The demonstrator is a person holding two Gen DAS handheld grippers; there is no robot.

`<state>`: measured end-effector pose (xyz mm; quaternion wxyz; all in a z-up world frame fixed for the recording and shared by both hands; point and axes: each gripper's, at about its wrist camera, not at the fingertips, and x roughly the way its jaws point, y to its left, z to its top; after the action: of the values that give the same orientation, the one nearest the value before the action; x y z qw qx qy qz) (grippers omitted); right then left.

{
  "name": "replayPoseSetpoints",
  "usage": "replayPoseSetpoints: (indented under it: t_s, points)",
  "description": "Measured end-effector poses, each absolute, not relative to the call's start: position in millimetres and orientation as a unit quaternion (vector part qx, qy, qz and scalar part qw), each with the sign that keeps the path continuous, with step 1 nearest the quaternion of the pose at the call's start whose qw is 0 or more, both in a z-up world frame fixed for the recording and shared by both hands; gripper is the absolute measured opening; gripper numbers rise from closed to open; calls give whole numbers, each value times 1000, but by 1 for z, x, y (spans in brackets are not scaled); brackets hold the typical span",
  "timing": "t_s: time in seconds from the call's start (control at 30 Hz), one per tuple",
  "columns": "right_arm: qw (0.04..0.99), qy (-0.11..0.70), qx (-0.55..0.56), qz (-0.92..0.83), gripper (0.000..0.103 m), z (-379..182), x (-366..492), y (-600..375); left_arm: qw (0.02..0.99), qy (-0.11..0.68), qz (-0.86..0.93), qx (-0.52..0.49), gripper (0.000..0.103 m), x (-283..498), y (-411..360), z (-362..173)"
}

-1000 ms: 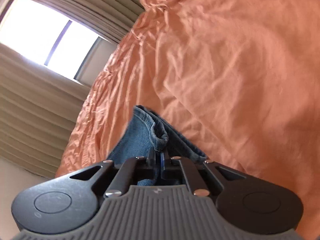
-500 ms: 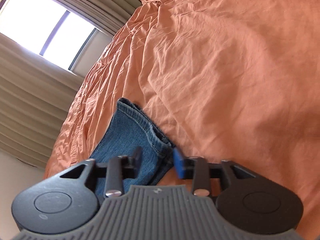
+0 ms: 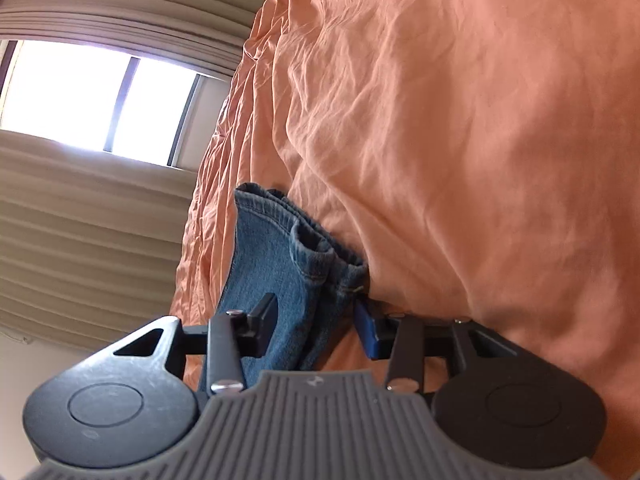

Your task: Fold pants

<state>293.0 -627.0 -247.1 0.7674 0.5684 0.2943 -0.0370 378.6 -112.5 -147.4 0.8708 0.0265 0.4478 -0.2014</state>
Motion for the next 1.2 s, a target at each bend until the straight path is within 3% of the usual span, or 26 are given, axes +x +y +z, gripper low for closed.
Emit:
replayPoseSetpoints:
  t_s: [0.23,0.4,0.53,0.87,1.2]
  points:
    - [771,292,566,-13,30,-257,295,-638,868,454,-197,26,32,433,-148,-165]
    - [772,287,568,-2,16,-268,303,-645,871,448,-196,46,31,451,-168,-171]
    - [781,283,557,-2,13,-268,304,-644,875,444,-186,52,30,453,-174,-168]
    - [801,288,524,-7,6,-232,302,-637,875,422,-210,111,29,377,-175,-140]
    - [854,303,422,-17,5,-162,317,-610,861,427,-241,135,14,299,-173,-152]
